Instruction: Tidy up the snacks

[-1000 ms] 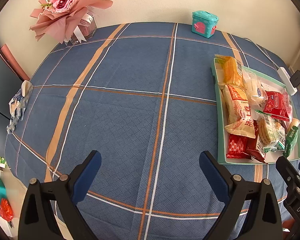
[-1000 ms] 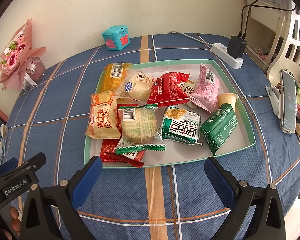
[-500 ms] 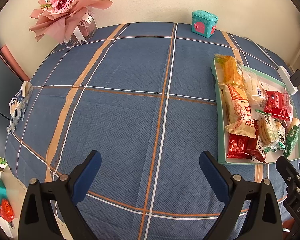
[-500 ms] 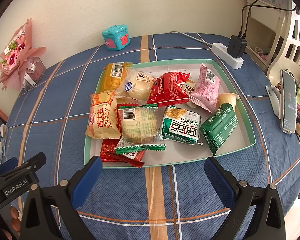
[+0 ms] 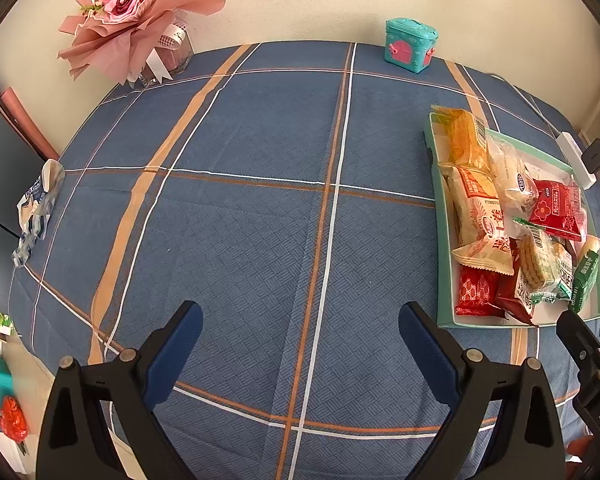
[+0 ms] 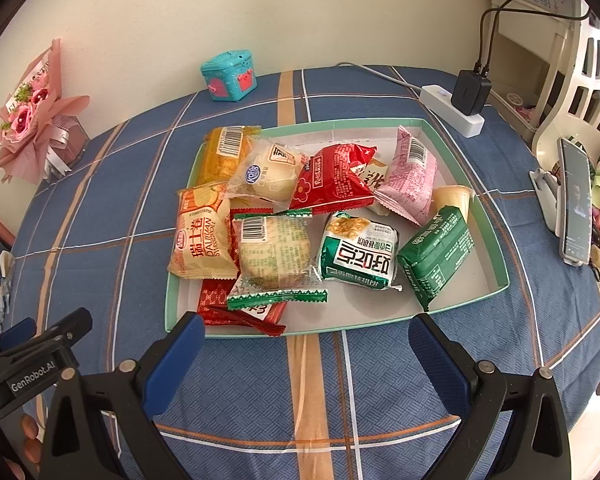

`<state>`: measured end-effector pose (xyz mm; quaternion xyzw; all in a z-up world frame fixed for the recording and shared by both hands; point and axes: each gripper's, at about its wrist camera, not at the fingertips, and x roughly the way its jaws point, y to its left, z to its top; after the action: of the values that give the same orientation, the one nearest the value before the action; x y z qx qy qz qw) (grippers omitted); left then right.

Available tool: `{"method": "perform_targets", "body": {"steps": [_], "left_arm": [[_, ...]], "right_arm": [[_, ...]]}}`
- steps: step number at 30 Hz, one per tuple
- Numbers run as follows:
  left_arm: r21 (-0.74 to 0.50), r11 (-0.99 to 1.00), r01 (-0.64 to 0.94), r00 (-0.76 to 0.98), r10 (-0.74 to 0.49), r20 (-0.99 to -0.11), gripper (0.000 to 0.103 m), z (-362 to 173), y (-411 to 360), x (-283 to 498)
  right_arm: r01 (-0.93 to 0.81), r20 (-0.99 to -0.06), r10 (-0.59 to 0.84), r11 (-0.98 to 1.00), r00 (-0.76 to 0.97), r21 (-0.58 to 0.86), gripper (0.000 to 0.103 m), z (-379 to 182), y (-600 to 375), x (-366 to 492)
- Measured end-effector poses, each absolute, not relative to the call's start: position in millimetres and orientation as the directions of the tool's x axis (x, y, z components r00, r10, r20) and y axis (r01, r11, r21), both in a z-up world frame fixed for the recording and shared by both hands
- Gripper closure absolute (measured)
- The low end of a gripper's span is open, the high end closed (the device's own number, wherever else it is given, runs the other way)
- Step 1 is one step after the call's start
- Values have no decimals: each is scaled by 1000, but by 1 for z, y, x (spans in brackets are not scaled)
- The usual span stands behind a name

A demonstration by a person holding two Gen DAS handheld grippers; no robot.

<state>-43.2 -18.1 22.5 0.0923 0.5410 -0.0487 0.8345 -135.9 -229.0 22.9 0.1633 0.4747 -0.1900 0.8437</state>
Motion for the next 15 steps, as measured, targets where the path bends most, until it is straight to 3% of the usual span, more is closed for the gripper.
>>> {"method": "perform_targets", "body": {"steps": [15], "left_arm": [[100,978,183,405,18,-914,5,21,-19,-44]], "right_arm": [[500,-867,-175,861,467,95,0,22,-234,-137]]}}
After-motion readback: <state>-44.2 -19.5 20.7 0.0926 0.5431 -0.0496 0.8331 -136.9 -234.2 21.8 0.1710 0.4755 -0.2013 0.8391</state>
